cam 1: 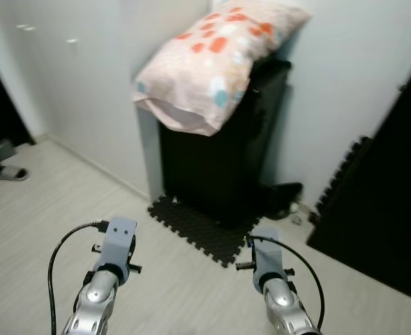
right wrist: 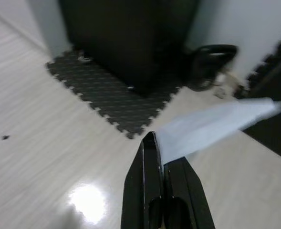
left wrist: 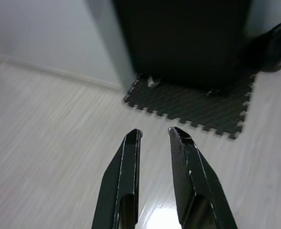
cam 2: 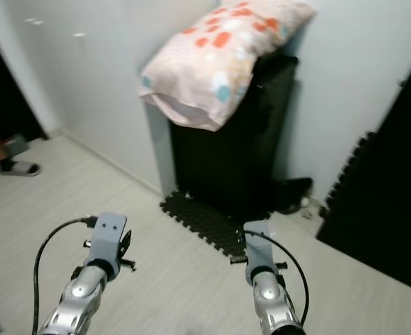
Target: Clean up the room
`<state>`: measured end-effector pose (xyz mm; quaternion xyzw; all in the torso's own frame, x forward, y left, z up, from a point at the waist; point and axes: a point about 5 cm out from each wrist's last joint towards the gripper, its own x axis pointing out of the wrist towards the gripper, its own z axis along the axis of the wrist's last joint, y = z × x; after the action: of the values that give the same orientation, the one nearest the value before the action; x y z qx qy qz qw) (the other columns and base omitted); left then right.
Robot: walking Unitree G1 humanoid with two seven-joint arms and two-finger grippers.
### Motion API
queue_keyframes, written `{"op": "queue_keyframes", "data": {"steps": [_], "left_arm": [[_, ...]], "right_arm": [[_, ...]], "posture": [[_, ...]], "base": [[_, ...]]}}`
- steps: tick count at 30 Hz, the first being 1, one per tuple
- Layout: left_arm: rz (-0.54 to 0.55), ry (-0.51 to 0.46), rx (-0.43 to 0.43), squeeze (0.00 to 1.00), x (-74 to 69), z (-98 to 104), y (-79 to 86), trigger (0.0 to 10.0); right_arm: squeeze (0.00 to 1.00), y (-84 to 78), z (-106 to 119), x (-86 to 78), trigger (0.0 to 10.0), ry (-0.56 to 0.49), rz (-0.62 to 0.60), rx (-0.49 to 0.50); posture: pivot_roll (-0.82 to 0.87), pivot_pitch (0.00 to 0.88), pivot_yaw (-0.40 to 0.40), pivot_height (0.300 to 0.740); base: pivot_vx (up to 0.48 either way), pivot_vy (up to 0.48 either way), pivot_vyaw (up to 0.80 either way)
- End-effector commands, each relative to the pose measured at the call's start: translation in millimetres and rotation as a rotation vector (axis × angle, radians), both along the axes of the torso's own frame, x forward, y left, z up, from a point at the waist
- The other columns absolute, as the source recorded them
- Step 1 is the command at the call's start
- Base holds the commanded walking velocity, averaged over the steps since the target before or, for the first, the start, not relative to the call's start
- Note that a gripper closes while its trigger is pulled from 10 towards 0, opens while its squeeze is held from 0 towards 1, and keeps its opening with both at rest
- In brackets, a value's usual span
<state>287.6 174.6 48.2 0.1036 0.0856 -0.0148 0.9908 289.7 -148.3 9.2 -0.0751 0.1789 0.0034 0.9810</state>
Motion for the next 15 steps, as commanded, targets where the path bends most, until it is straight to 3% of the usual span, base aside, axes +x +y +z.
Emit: {"op": "queue_keyframes", "data": {"steps": [1, 15], "left_arm": [[0.009, 0.03, 0.008, 0.0, -4.6, -6.1, 4.1, 10.0], [0.014, 0.032, -0.002, 0.0, -5.0, -7.3, 3.0, 10.0]], "right_arm": [[0.0, 3.7, -1.8, -1.3, 10.0, 0.004, 0.001, 0.011], [0.0, 1.4, -1.0, -0.3, 10.0, 0.003, -0.006, 0.009]], "posture": [[0.12, 0.083, 0.02, 0.74], [0.11, 0.084, 0.017, 0.74]], "base": [[0.0, 0.0, -0.8], [0.0, 0.0, -0.8]]}}
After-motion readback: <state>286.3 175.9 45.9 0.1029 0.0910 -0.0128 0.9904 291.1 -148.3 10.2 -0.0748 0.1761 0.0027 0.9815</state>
